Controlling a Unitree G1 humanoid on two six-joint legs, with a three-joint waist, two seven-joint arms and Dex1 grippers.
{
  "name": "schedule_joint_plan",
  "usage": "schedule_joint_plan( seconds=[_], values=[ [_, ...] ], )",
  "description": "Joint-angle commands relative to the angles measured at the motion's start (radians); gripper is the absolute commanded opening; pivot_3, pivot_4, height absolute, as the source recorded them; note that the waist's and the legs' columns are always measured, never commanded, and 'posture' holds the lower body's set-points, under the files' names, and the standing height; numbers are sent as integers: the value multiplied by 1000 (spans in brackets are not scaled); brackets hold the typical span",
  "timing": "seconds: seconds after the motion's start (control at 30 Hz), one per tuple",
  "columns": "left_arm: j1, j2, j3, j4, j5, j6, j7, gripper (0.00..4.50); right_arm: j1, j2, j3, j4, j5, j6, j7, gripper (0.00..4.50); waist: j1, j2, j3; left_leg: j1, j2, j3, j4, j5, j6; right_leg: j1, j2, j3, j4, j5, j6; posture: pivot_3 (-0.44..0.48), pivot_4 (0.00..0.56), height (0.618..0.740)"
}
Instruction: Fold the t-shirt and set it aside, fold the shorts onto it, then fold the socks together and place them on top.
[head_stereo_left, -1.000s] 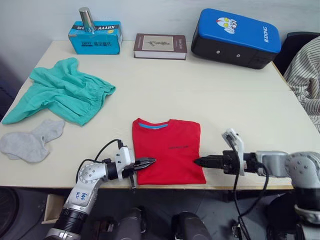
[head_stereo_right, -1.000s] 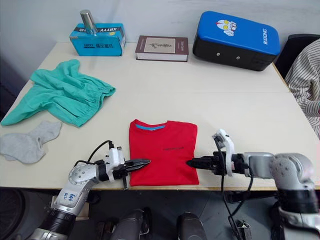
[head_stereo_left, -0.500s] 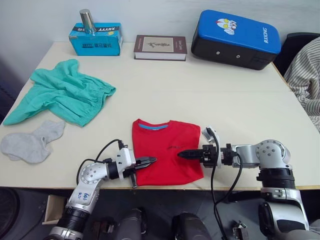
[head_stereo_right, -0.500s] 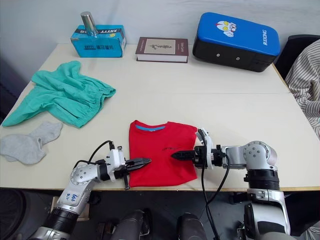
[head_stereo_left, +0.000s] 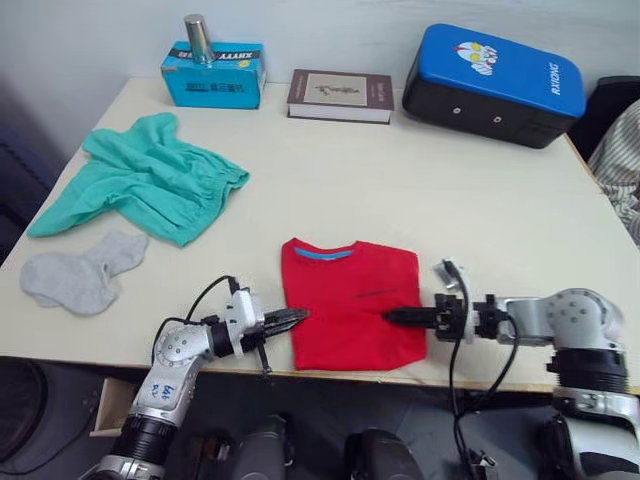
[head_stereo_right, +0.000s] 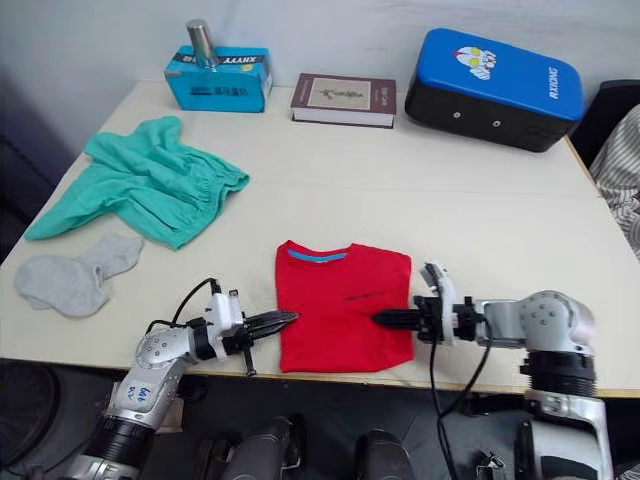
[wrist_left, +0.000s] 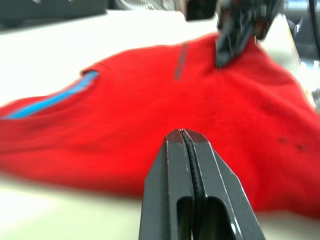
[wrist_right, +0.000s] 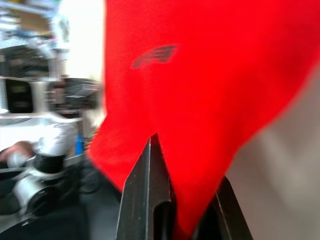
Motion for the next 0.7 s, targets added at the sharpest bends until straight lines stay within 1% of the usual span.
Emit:
schedule_joint_plan(
  seconds=[0.03,0.1,0.2,0.3,0.4,0.43,0.5,0.57,0.7],
  values=[
    [-7,42,37,-147,-134,137,-38,915,50,-125,-80,16,-37,3,17,0,1,3,2,-3,-1,0,0,3,5,-2,-1,0,-2,1,1,0,150,740],
    [-16,62,51,-204,-181,205,-34,1515,81,-206,-106,33,-54,-5,56,0,0,6,3,-5,-3,0,0,4,6,-2,-2,0,-3,2,3,0,150,740],
    [-37,76,64,-265,-241,288,-29,2387,137,-365,-71,126,-139,-97,152,0,2,8,5,-5,-4,0,0,5,8,-1,-2,-2,-4,2,5,0,150,740],
    [-62,75,67,-300,-269,337,-19,3358,146,-467,-11,264,-243,-244,256,0,4,9,5,-4,-4,1,1,6,9,0,-2,-2,-4,3,6,0,150,740],
    [-79,72,73,-325,-285,368,-7,4356,116,-516,52,392,-343,-356,328,0,0,9,6,-3,-4,1,1,6,11,0,-2,-2,-4,3,7,0,150,740],
    [-83,73,78,-334,-292,380,-3,4468,102,-528,79,439,-388,-409,346,0,-4,9,6,-3,-4,1,1,7,11,1,-2,-2,-3,3,7,0,150,740],
    [-88,76,85,-346,-302,398,2,4468,78,-545,129,513,-462,-495,387,0,-11,9,6,-3,-4,1,1,8,9,1,-2,-2,-3,3,7,0,150,740],
    [-87,83,96,-354,-311,411,2,4468,39,-547,146,577,-505,-543,411,0,-12,9,6,-2,-4,1,1,10,5,1,-2,-2,-3,3,7,0,150,740],
    [-76,114,118,-356,-310,430,-10,4468,-73,-548,205,728,-626,-601,390,0,-14,9,6,-3,-4,1,2,11,4,1,-2,-2,-4,3,7,0,150,740]
  ],
)
